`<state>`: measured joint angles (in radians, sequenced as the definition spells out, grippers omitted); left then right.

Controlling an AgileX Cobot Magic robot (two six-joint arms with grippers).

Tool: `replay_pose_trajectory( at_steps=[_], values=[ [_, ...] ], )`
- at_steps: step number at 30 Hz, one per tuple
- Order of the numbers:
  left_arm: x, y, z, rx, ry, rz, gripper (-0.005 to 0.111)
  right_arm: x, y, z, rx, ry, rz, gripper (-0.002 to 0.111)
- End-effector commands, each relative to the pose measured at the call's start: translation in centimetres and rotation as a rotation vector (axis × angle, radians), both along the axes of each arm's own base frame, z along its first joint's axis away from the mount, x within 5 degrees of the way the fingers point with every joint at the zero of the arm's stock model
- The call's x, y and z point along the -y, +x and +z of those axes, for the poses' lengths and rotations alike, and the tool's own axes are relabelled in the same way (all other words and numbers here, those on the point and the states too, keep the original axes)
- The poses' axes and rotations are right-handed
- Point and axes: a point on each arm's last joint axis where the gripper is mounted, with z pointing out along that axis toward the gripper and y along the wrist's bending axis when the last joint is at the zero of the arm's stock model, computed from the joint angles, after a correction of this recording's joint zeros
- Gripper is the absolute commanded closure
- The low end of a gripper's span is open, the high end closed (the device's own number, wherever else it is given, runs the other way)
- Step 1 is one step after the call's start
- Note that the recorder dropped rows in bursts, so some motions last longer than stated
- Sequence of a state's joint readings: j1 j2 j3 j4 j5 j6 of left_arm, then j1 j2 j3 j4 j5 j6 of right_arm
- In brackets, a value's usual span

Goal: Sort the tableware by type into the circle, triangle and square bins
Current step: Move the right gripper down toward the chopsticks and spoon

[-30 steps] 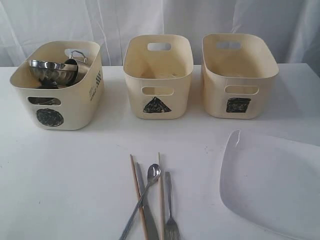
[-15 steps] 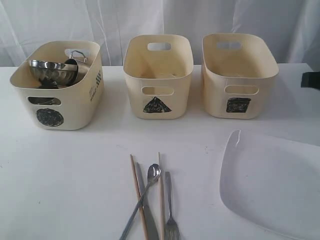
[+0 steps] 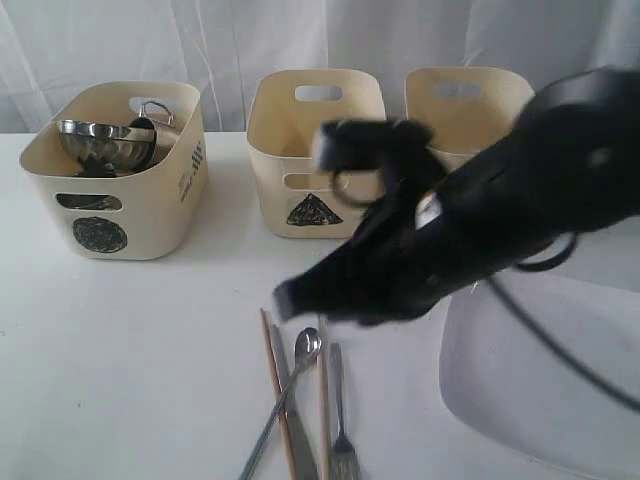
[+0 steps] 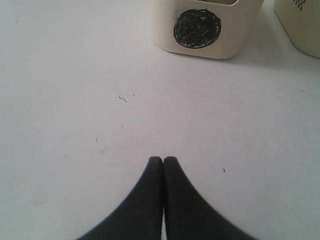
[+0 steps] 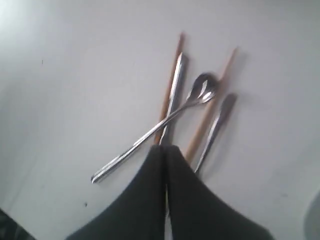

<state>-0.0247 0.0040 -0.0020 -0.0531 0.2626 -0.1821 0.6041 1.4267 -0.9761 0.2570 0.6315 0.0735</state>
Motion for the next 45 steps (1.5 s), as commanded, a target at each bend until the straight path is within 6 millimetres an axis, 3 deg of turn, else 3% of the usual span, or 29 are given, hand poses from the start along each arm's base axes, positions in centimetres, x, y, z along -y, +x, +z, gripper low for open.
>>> replay_pose_trajectory(
  at_steps=[1, 6, 20, 27, 30, 36, 40, 45],
  values=[
    [0.0, 0.0, -0.1, -0.004, 0.002, 0.002, 0.107, -4.9, -0.5, -2.7, -0.053, -0.078, 0.150, 0.108],
    [0.0, 0.0, -0.1, -0.004, 0.002, 0.002, 0.107, -7.1, 0.3, -3.4, -0.043, -0.076, 0.177, 0.108],
    [0.0, 0.0, -0.1, -0.004, 0.002, 0.002, 0.107, -8.1, 2.1, -2.7, 0.161, 0.051, 0.125, 0.108],
    [0.0, 0.0, -0.1, -0.004, 0.002, 0.002, 0.107, -7.9, 1.7, -3.1, 0.062, 0.050, 0.063, 0.107],
    [0.0, 0.0, -0.1, -0.004, 0.002, 0.002, 0.107, -7.8, 1.4, -3.3, 0.026, 0.027, 0.067, 0.097],
    [0.0, 0.0, -0.1, -0.004, 0.002, 0.002, 0.107, -7.5, 1.0, -3.6, -0.026, -0.008, 0.077, 0.062],
    [0.0, 0.0, -0.1, -0.004, 0.002, 0.002, 0.107, -7.6, 1.2, -4.6, -0.076, -0.019, 0.035, 0.059],
    [0.0, 0.0, -0.1, -0.004, 0.002, 0.002, 0.107, -8.3, 1.8, -8.7, -0.198, -0.073, -0.048, 0.059]
  ],
)
